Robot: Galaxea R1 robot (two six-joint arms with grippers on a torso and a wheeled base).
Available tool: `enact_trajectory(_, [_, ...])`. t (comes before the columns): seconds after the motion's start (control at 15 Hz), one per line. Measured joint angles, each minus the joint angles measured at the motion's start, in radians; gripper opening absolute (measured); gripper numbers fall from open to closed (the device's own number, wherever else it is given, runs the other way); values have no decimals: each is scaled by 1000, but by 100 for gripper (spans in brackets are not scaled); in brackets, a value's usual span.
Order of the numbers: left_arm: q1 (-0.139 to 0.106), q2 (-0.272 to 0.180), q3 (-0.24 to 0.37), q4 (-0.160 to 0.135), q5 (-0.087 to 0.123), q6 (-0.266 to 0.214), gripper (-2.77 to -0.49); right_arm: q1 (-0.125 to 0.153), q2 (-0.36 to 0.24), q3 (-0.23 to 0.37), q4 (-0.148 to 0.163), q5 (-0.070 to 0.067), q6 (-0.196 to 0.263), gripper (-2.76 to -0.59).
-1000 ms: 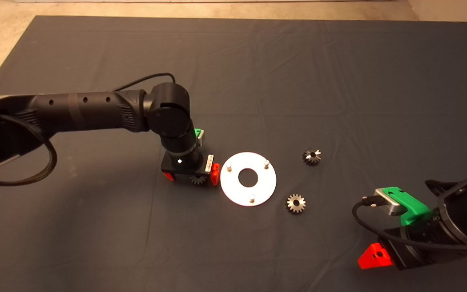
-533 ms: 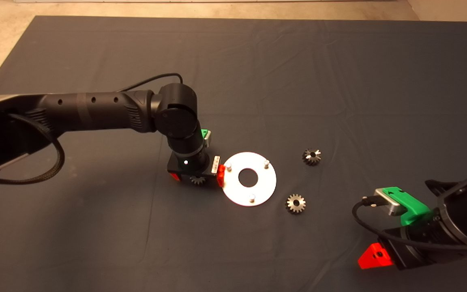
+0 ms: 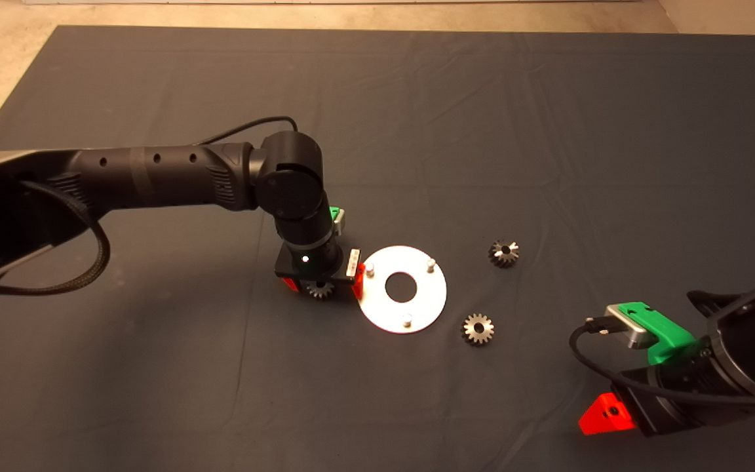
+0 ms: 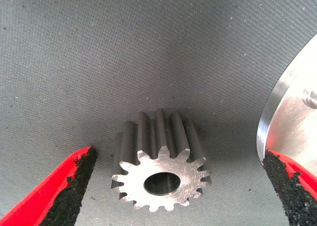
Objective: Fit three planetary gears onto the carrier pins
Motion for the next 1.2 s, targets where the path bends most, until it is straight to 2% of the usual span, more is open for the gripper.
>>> enact_trajectory(0.27, [0,0,0,0,-3,0,-102,0,0,0,0,0,0,-62])
enact_trajectory(0.33, [1,-1,-1,1,9,0,-114,0,0,0,0,0,0,-62])
enact_trajectory(0.47, [0,-1,-2,1,14,0,-118,0,0,0,0,0,0,-62])
enact_trajectory(0.6, [0,-1,-2,1,25,0,-133,0,0,0,0,0,0,-62])
enact_trajectory(0.93, [0,-3,-2,1,28,7,-149,0,0,0,0,0,0,-62])
enact_trajectory(1.0, [0,-4,-2,1,29,8,-159,0,0,0,0,0,0,-62])
enact_trajectory(1.13, [0,-3,-2,1,29,8,-160,0,0,0,0,0,0,-62])
enact_trajectory(1.2, [1,-3,-2,1,28,8,-171,0,0,0,0,0,0,-62])
